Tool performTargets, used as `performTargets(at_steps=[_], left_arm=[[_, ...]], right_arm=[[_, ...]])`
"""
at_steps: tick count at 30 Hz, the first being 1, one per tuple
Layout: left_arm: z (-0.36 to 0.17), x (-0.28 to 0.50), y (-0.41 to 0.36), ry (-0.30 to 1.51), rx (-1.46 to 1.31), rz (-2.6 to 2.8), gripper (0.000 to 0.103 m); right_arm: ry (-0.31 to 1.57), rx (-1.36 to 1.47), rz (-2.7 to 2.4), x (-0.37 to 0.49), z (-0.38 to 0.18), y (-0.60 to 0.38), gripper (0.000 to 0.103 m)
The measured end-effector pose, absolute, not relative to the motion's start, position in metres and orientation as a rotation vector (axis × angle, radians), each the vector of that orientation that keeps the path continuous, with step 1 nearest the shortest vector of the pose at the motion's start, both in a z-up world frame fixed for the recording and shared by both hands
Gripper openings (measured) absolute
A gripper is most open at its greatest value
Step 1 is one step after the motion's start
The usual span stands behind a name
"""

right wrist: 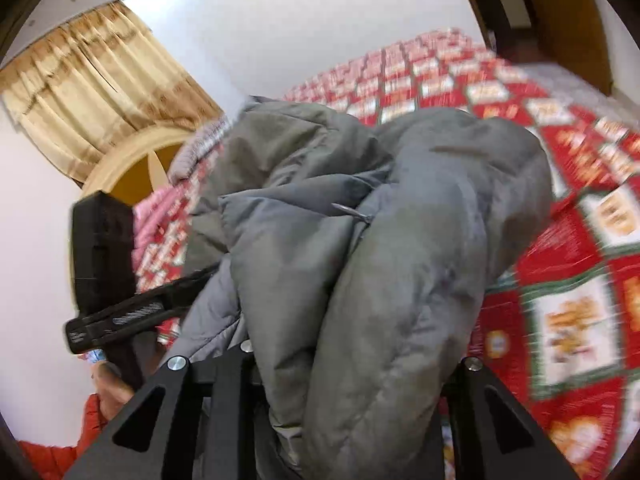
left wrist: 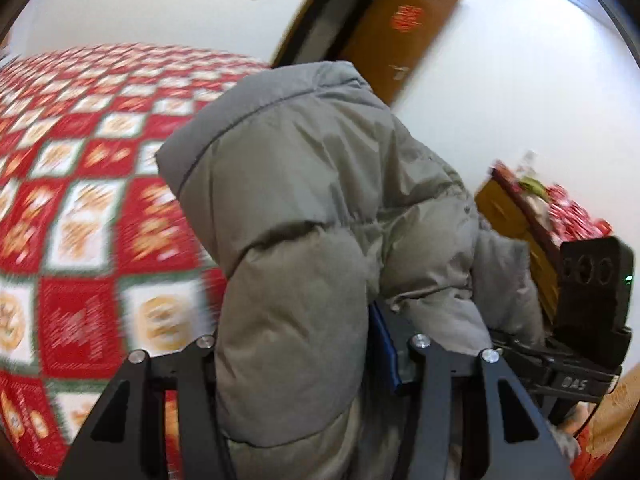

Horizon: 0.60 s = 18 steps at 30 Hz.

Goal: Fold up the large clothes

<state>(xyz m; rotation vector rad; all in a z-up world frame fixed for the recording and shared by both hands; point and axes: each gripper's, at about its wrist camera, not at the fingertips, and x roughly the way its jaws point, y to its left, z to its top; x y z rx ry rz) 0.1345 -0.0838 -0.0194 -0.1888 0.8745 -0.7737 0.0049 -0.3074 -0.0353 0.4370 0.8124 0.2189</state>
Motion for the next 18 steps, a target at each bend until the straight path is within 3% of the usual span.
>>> performTargets(at_steps=[7, 13, 18], left_arm=[[0.007, 0.149, -0.182, 0.859, -0.169, -0.913, 0.053], [-0.040, 0.177, -0.243, 0.932, -0.036, -0.816, 0.053], [-0.069, 0.206, -0.225, 0.987, -0.042, -0.744, 0.053]], right_arm=[[0.723, 0.398, 0.045, -0.019, 0.016, -0.388, 0.028], [0.791, 0.486, -0.053, -0.001, -0.044, -0.452, 0.028], [0.817, 0.557, -0.033, 0.021, -0.097, -0.465, 0.028]])
